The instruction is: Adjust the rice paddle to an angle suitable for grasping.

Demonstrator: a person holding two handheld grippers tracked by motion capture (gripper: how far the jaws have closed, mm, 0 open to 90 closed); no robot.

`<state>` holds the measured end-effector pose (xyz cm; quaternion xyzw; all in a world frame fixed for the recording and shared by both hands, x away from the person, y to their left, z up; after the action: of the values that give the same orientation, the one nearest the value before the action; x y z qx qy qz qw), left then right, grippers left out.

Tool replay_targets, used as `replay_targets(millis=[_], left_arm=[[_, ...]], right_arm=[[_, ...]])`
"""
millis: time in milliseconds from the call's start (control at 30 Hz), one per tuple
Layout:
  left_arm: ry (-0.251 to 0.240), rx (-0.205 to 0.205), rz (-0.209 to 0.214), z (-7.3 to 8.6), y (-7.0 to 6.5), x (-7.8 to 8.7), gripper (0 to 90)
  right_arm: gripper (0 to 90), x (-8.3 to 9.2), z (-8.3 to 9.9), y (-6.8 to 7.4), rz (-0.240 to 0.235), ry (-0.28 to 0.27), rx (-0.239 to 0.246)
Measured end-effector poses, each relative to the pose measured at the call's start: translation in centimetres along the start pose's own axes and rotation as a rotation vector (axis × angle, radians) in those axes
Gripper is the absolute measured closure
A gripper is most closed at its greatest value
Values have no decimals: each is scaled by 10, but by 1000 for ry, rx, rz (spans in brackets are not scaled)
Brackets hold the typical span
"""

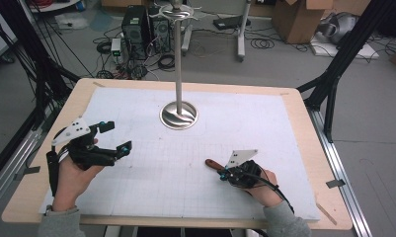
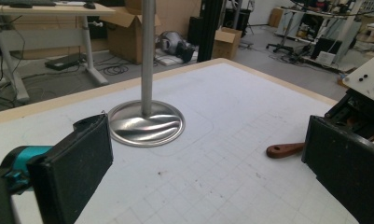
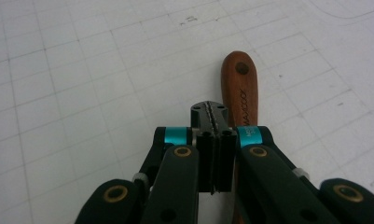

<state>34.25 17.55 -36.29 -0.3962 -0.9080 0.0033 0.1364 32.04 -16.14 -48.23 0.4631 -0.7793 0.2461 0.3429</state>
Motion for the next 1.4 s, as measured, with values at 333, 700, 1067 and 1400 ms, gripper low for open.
replay_targets(millis=[333,700,1067,1400], left_arm=[[-2,11,-24,4,5,12,23],[0,22,-30,9,6,19,22],[11,23,-42,13,6,24,23],[15,24,-30,15,5,21,23]], right_arm=[[900,-14,0,-2,-15,45,-14],[900,-17,-2,-13,6,58,-99],[900,-17,-1,-27,26,64,-168],[900,-15,3,-41,95,66,-198]])
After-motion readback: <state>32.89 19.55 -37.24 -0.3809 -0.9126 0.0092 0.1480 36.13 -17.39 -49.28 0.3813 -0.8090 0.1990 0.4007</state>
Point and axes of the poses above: each handheld gripper's, and its own axes: x roughly backward along the jaws, z roughly out of its underside, y roughly to its left, the point moved 8 cm from there along -x, roughly forward along the jaws, and after that the axes turned 3 degrees about y, right-handed, at the moved point
